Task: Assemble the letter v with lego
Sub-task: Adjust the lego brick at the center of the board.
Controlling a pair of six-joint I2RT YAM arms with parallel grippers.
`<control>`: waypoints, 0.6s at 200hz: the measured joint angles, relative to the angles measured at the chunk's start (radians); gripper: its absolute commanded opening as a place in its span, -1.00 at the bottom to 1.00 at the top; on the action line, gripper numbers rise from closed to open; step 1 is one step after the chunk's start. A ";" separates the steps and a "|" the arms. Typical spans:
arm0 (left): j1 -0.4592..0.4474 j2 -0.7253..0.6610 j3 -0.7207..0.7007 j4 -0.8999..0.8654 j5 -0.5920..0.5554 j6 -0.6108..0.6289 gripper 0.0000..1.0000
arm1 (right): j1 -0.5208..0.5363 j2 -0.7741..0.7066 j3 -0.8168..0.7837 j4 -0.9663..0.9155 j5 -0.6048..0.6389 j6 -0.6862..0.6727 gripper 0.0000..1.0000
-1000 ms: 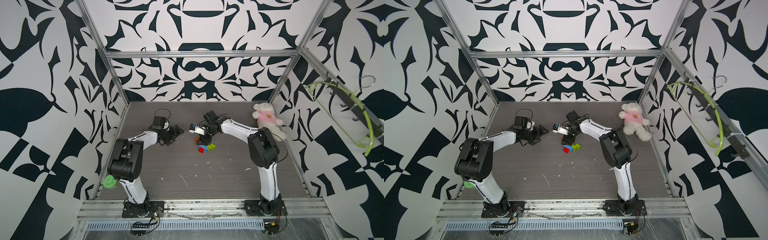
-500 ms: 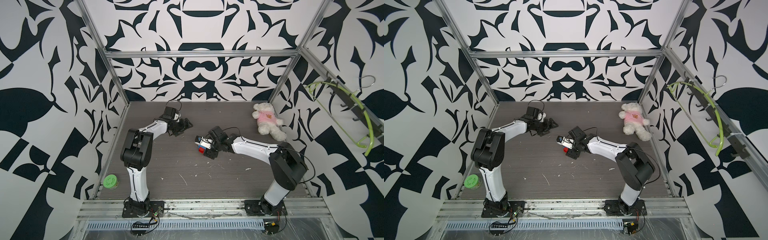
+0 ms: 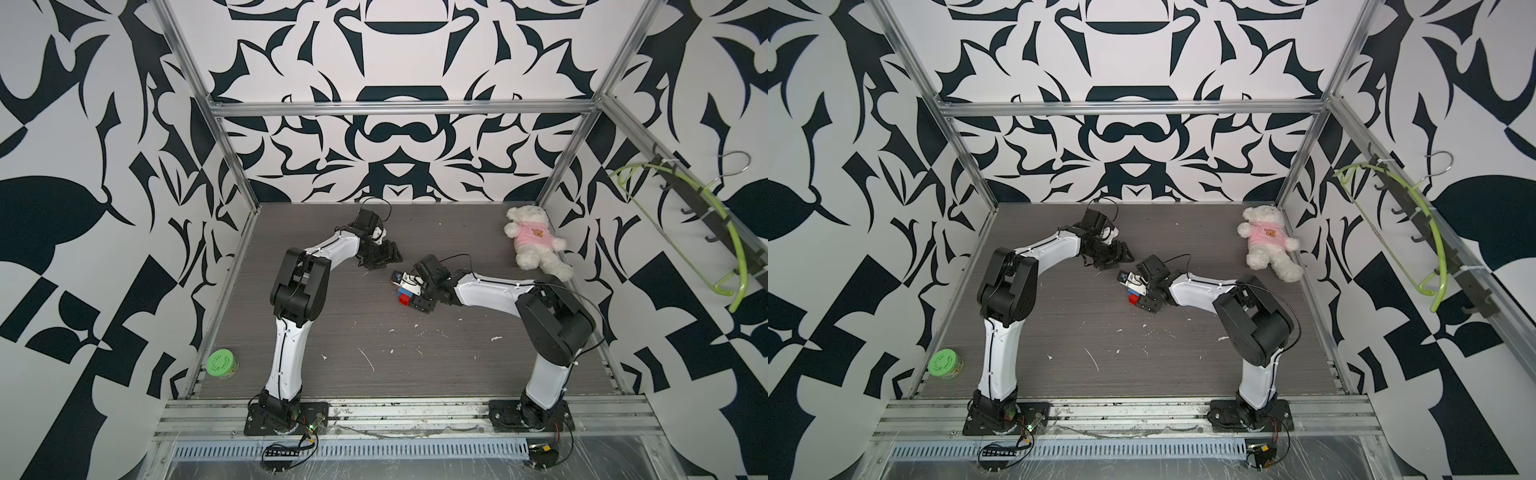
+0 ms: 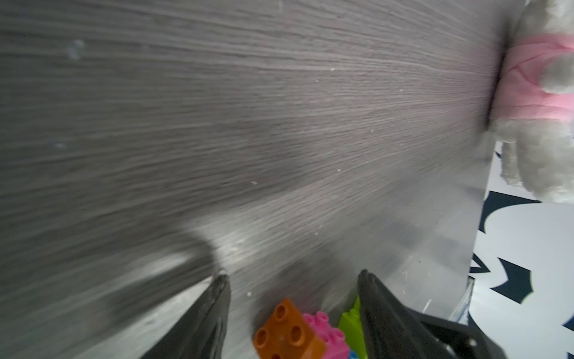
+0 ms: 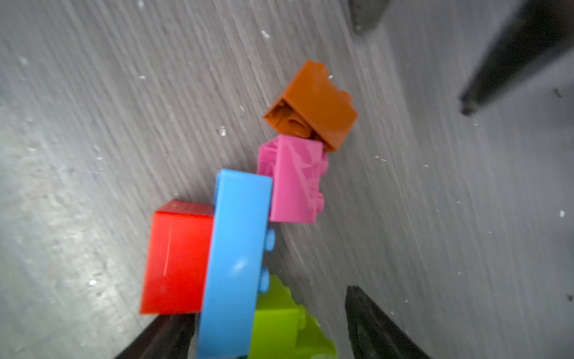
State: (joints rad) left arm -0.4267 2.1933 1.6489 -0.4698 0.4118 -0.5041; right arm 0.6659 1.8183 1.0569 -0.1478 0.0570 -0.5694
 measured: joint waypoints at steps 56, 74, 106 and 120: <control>0.004 0.000 0.000 -0.065 -0.042 0.007 0.26 | -0.026 0.000 -0.001 -0.001 -0.016 -0.055 0.56; 0.004 0.000 0.000 -0.073 -0.042 0.008 0.25 | -0.037 0.000 -0.001 0.000 -0.020 -0.068 0.55; 0.005 0.000 0.000 -0.074 -0.040 0.010 0.22 | -0.064 0.006 0.018 -0.011 -0.027 -0.106 0.55; 0.005 0.000 0.000 -0.075 -0.035 0.016 0.22 | -0.073 0.022 0.042 -0.014 -0.032 -0.121 0.56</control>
State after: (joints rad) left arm -0.4213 2.1933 1.6489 -0.5449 0.3763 -0.4885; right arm 0.5930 1.8404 1.0992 -0.1623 0.0254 -0.6903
